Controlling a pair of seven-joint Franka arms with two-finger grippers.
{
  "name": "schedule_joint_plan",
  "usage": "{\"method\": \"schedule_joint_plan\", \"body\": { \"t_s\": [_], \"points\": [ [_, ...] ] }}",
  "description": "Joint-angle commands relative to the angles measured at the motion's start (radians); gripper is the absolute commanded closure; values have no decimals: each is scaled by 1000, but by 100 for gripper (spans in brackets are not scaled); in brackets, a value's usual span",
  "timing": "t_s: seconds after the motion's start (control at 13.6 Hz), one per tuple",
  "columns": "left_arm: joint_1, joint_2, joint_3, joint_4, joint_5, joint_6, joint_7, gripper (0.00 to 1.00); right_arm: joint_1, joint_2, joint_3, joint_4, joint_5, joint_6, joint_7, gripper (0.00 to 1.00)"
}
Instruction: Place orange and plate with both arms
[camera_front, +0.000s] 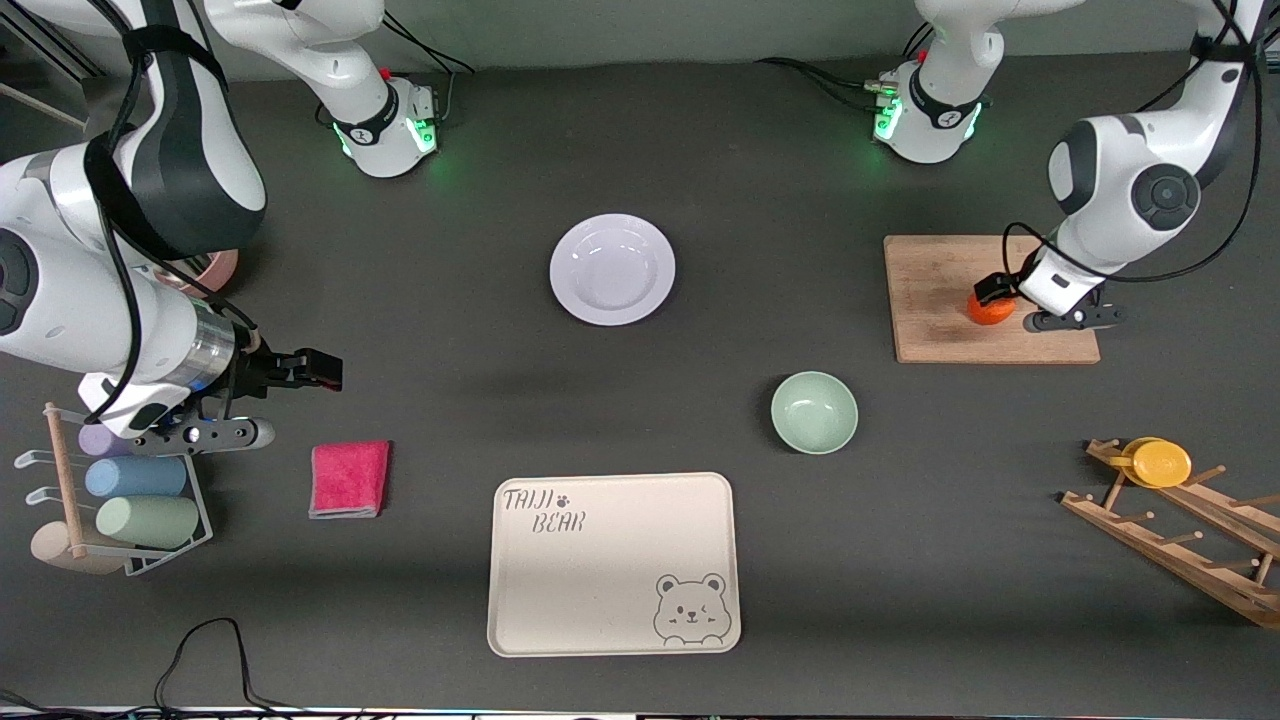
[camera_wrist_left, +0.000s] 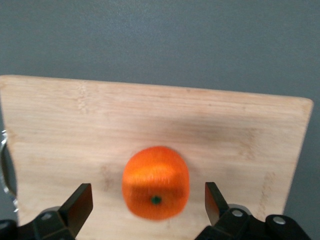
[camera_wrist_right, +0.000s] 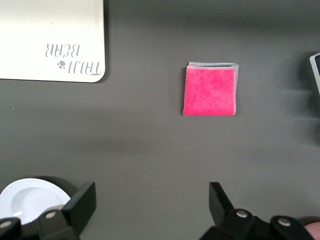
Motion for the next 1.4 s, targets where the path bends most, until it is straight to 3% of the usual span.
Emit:
{"method": "schedule_joint_plan", "body": {
  "t_s": [0.0,0.22,0.52,0.59,0.66,0.81,1.18,1.32],
  "points": [
    [4,30,-4,-8,1,45,-45,0,3,-1,-4,8,36,-8,4,0],
    [1,37,-6,-11,1,48,-53,0,-2,-4,-12,-13,142,-37,5,0],
    [1,39,-6,-11,1,46,-55,1,-6,-51,-24,-131,258,-20,4,0],
    [1,38,-6,-14,1,48,-52,55,-5,-70,-47,-172,329,-4,4,0],
    [1,34,-6,-20,1,49,-59,100,-5,-82,-72,-221,396,6,-3,0],
    [4,34,-6,-22,1,48,-64,100,-3,-94,-121,-286,521,9,-123,0],
    [4,28,-6,-15,1,26,-66,100,-2,-113,-176,-415,725,20,-235,0],
    [1,-13,-7,24,1,-65,-62,100,-2,-114,-187,-453,743,17,-311,0]
  ]
}}
